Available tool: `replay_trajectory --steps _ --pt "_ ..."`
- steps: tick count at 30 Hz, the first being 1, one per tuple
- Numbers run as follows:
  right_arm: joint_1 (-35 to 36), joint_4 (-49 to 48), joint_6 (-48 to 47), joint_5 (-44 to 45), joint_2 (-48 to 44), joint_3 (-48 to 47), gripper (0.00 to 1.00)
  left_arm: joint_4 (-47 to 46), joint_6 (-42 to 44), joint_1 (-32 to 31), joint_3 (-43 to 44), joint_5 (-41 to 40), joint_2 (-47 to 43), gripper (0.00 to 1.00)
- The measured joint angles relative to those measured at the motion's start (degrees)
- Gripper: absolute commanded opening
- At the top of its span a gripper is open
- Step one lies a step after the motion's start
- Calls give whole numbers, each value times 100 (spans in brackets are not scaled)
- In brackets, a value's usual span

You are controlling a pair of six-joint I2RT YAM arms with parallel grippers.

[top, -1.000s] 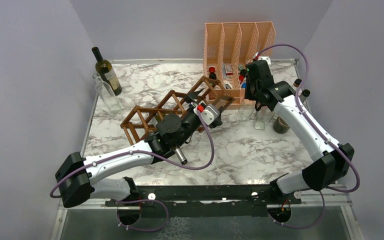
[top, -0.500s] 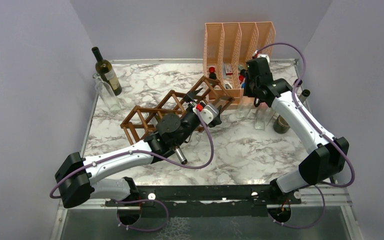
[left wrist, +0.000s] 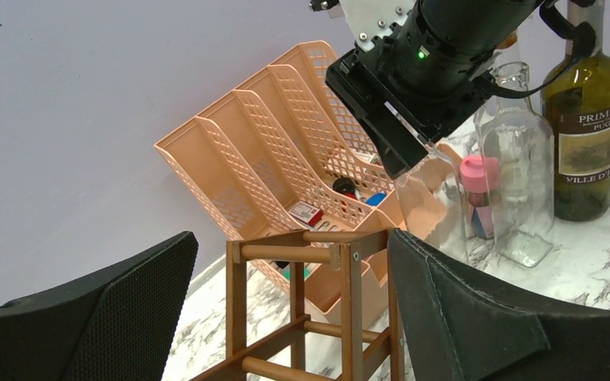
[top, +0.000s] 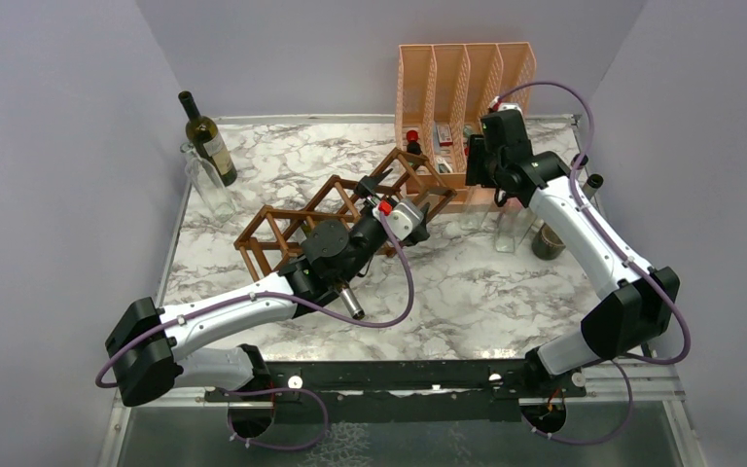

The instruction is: Take the wine bottle off the wine rack

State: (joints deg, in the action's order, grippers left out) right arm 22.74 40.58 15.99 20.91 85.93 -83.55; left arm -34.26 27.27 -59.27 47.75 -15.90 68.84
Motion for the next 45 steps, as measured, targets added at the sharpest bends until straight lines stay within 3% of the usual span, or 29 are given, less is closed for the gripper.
replay_trajectory --steps 9,16,21,30,33,36,39,45 --pt "0 291 -122 -332 -149 -763 74 0 2 7 0 0 -39 95" --pt "0 363 -227 -1189 -1169 -664 80 -2 31 42 0 -2 -160 95" --pt "0 291 -205 -2072 -2114 155 80 -2 94 72 0 -4 -219 94" --pt "162 -341 518 -4022 -2940 2796 79 -15 269 122 -59 -131 -389 92" --pt "664 -898 992 -4284 -3040 3589 80 -52 348 173 -63 -199 -433 92" --pt "1611 -1521 1475 -4323 -2887 4186 80 -92 417 238 -72 -275 -437 91" --pt "2374 -2024 1878 -4297 -2361 4317 80 -140 481 326 -111 -330 -437 91" --pt "3246 -3366 2667 -3718 -1325 4345 79 -181 538 461 -140 -417 -437 91"
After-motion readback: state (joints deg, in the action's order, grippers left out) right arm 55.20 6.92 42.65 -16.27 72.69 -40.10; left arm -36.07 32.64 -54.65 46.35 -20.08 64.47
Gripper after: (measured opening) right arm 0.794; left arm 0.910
